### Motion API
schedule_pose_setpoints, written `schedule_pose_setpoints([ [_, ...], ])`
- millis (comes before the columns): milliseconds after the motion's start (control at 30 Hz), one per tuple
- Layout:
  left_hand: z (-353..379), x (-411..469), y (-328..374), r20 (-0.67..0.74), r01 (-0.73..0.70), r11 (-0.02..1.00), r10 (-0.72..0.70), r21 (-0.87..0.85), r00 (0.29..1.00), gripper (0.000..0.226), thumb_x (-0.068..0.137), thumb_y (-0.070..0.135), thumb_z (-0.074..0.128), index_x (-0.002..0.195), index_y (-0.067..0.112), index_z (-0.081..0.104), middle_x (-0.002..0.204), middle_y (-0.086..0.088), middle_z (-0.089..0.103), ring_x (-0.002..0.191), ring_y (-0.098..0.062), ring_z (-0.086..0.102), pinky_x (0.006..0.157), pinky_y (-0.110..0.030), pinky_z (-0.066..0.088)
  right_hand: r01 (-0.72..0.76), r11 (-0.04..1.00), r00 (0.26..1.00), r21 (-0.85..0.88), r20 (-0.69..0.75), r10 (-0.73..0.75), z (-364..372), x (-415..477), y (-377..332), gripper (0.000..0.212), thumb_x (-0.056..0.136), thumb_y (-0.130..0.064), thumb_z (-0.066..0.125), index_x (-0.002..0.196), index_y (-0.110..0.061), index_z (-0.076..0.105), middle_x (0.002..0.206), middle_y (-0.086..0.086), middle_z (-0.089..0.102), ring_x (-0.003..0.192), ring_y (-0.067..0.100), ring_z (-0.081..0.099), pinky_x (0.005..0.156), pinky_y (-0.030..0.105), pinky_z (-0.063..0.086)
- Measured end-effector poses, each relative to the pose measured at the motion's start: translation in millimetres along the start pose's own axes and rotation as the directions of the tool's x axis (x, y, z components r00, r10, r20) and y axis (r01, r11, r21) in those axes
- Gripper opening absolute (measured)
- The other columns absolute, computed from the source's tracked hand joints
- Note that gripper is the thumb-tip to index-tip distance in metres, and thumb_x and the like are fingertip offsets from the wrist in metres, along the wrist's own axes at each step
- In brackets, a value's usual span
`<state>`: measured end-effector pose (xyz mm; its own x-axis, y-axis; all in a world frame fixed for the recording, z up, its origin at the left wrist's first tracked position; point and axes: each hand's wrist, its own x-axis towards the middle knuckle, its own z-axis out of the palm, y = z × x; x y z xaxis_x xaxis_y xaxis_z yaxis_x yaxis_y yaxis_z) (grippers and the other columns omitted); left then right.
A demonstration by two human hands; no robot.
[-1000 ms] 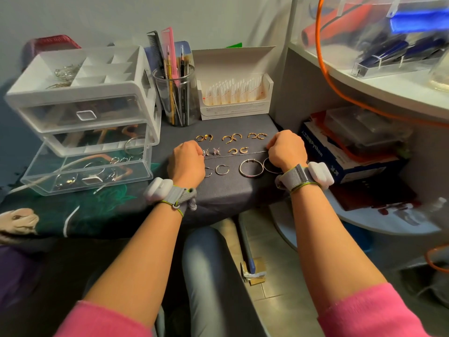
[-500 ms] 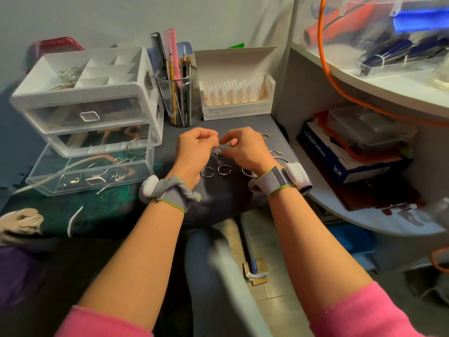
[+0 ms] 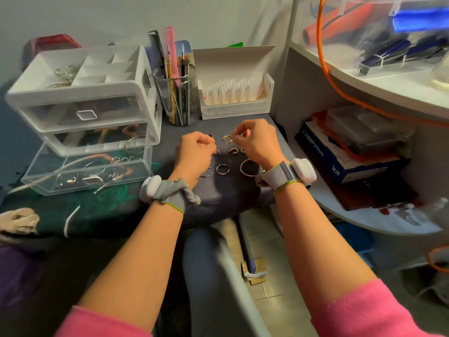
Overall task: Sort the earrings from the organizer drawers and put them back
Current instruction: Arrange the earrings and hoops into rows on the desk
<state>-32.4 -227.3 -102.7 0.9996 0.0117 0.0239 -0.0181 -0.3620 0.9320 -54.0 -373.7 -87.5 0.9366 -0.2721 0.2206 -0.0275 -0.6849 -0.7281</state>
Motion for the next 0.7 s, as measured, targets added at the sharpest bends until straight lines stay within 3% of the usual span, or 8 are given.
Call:
schedule_pose_setpoints([
  [167, 4, 0, -4, 0.014, -0.050, 0.991, 0.049, 0.123, 0.999, 0.011, 0.081, 0.005, 0.068, 0.087, 0.015, 0.068, 0.072, 0.003, 0.060, 0.068, -0.013, 0.053, 0.075, -0.027, 0.047, -0.014, 0.999, 0.999, 0.034, -0.051, 0.016, -2, 5, 6, 0.010, 0.081, -0.017, 0.065, 0.082, -0.018, 0.075, 0.072, -0.001, 0.060, 0.073, 0.014, 0.052, 0.068, 0.024, 0.039],
  [267, 9, -1, 7, 0.054, -0.117, 0.989, 0.113, 0.085, 0.992, 0.016, 0.081, 0.007, 0.068, 0.093, 0.018, 0.067, 0.085, -0.001, 0.066, 0.075, -0.008, 0.059, 0.080, -0.028, 0.051, -0.006, 0.999, 0.999, 0.047, -0.046, 0.008, -3, 4, 8, 0.008, 0.081, -0.018, 0.067, 0.083, -0.018, 0.075, 0.072, -0.001, 0.062, 0.072, 0.012, 0.052, 0.067, 0.024, 0.039],
  [367, 17, 1, 22, 0.141, -0.159, 0.987, 0.157, 0.005, 0.978, 0.024, 0.080, 0.002, 0.069, 0.101, 0.015, 0.065, 0.092, -0.006, 0.069, 0.086, -0.021, 0.066, 0.085, -0.039, 0.056, 0.006, 0.999, 1.000, 0.046, -0.029, -0.005, -4, 4, 8, 0.006, 0.080, -0.018, 0.069, 0.082, -0.018, 0.074, 0.074, -0.002, 0.062, 0.072, 0.012, 0.053, 0.067, 0.024, 0.040],
  [467, 24, 3, 32, 0.213, -0.165, 0.986, 0.161, 0.003, 0.964, 0.036, 0.081, -0.006, 0.066, 0.114, 0.008, 0.061, 0.103, -0.013, 0.069, 0.085, -0.020, 0.064, 0.085, -0.040, 0.057, 0.009, 0.999, 0.999, 0.037, -0.036, -0.008, -6, 3, 11, 0.006, 0.081, -0.018, 0.070, 0.084, -0.018, 0.074, 0.072, -0.001, 0.061, 0.070, 0.011, 0.052, 0.064, 0.023, 0.038],
  [533, 27, 3, 36, 0.249, -0.170, 0.985, 0.159, 0.021, 0.955, 0.041, 0.081, -0.010, 0.063, 0.120, 0.005, 0.058, 0.104, -0.014, 0.069, 0.073, -0.015, 0.062, 0.072, -0.026, 0.056, 0.006, 0.999, 0.999, 0.033, -0.036, -0.005, -8, 3, 13, 0.007, 0.081, -0.019, 0.069, 0.084, -0.018, 0.074, 0.072, -0.002, 0.062, 0.070, 0.011, 0.053, 0.064, 0.023, 0.037],
  [600, 29, 1, 39, 0.279, -0.146, 0.989, 0.130, 0.035, 0.952, 0.043, 0.083, -0.011, 0.060, 0.124, 0.003, 0.055, 0.098, -0.013, 0.067, 0.062, -0.009, 0.057, 0.049, -0.010, 0.044, 0.003, 0.999, 0.999, 0.037, -0.034, -0.002, -11, 2, 14, 0.006, 0.080, -0.019, 0.068, 0.082, -0.019, 0.074, 0.072, -0.002, 0.063, 0.070, 0.011, 0.054, 0.064, 0.023, 0.038],
  [700, 30, 0, 37, 0.294, -0.093, 0.995, 0.077, 0.038, 0.953, 0.041, 0.084, -0.007, 0.062, 0.123, 0.004, 0.055, 0.092, -0.013, 0.065, 0.057, -0.010, 0.053, 0.037, -0.007, 0.034, 0.003, 0.999, 1.000, 0.049, -0.027, -0.001, -13, 2, 16, 0.005, 0.080, -0.018, 0.068, 0.080, -0.019, 0.072, 0.071, -0.003, 0.063, 0.062, 0.007, 0.051, 0.055, 0.018, 0.038],
])
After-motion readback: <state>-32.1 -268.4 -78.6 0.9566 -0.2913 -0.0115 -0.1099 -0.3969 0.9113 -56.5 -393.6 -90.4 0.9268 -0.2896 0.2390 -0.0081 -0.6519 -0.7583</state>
